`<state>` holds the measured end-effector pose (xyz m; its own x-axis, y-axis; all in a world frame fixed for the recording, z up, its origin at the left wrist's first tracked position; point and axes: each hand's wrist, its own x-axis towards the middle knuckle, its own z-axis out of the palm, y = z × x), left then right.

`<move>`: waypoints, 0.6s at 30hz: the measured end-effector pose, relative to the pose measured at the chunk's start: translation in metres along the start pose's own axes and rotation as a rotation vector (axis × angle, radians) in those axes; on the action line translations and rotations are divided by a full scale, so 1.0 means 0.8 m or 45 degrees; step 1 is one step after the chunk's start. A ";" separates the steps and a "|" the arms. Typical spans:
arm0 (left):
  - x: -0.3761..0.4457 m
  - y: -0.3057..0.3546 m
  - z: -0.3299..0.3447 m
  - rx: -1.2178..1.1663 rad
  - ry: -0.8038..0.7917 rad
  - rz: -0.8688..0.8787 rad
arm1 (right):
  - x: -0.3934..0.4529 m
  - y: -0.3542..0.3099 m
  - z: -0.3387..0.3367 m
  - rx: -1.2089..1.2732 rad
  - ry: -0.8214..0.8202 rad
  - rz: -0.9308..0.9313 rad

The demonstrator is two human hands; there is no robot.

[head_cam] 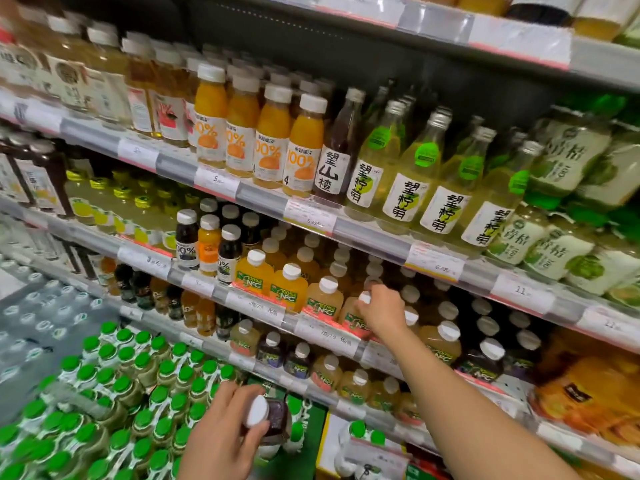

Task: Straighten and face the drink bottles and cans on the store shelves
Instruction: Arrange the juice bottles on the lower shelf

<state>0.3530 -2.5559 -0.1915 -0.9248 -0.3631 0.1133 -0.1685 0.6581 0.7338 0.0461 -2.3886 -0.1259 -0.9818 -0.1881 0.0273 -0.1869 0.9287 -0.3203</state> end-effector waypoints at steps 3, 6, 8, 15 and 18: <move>0.006 0.009 0.005 0.043 -0.062 0.006 | -0.028 0.008 -0.021 0.055 0.001 -0.053; 0.016 0.029 0.014 0.056 -0.113 0.044 | -0.098 0.034 -0.029 0.185 0.027 -0.191; 0.022 0.047 0.022 -0.002 -0.145 0.099 | -0.155 0.054 -0.026 0.326 -0.177 -0.256; 0.037 0.112 0.076 -0.044 -0.250 0.276 | -0.273 0.104 -0.046 0.676 -0.645 -0.216; 0.035 0.151 0.100 -0.047 -0.345 0.369 | -0.285 0.132 -0.049 0.626 -0.435 -0.284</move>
<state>0.2792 -2.4340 -0.1536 -0.9895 0.0250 0.1421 0.1209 0.6815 0.7217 0.2489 -2.2351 -0.1286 -0.8394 -0.5266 -0.1344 -0.2678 0.6159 -0.7409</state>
